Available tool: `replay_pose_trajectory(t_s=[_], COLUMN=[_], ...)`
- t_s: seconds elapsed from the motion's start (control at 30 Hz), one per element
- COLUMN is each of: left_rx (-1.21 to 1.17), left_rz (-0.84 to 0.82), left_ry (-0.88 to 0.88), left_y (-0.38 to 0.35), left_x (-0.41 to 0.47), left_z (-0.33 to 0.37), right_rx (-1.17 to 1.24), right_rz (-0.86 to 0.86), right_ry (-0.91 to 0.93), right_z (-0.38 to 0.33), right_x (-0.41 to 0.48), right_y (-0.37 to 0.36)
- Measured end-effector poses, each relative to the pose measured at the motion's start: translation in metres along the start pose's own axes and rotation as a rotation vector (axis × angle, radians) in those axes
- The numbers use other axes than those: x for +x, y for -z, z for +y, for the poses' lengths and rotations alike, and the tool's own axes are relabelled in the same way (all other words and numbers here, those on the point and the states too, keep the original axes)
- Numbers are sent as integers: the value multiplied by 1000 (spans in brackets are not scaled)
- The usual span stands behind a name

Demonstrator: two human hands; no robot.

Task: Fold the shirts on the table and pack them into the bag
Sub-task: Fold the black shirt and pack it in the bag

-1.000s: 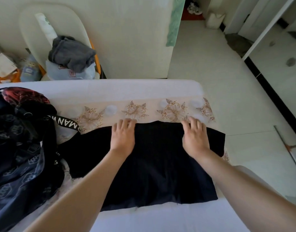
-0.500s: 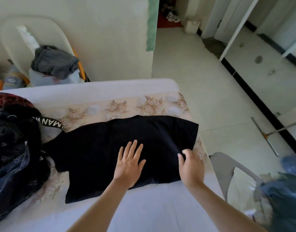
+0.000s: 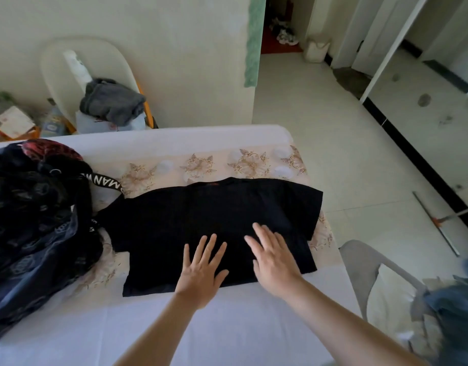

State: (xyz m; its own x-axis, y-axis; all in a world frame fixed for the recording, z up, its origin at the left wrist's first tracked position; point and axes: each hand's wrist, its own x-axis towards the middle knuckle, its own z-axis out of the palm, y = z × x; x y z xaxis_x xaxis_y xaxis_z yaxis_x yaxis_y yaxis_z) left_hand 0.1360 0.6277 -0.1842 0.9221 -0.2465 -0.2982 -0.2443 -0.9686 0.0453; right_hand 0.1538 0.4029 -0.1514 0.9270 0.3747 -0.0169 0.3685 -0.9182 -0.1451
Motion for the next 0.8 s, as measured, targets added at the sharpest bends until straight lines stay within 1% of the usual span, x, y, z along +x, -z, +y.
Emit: replay_pose_trajectory(t_s=[0.03,0.1,0.13,0.17,0.23,0.33,0.4,0.5,0.57,0.67,0.73,0.8], left_rx=[-15,-44,-49,-50,-55,-26,-26,-13,-18,-128,-178,-219], left_rz=[5,23,28,35,12,4,49,138,201,190,183,164], left_ry=[67,182,220,239,257,247,283,363,371,306,192,59], left_y=[-2,-6,-9,-14,-22,-25,-15,12,25,41,54,66], left_x=[-5,-21,-31,-42,-66,-89,-92,-86,-76,-50,-25,4], left_z=[-6,-24,-37,-51,-78,-102,-102,-89,-81,-64,-47,-28], right_rx=[58,151,134,88,17,-69,-114,-73,-2,193,223,200], right_rz=[-63,-265,-330,-361,-368,-315,-329,-363,-319,-275,-106,56], right_ry=[80,135,154,174,195,224,237,270,309,250,190,56], right_z=[-13,-32,-36,-37,-37,-38,-43,-50,-51,-41,-20,9], right_x=[1,1,1,0,-3,-3,0,1,-1,1,9,17], right_y=[-5,-13,-17,-22,-28,-27,-19,-4,-1,10,14,14])
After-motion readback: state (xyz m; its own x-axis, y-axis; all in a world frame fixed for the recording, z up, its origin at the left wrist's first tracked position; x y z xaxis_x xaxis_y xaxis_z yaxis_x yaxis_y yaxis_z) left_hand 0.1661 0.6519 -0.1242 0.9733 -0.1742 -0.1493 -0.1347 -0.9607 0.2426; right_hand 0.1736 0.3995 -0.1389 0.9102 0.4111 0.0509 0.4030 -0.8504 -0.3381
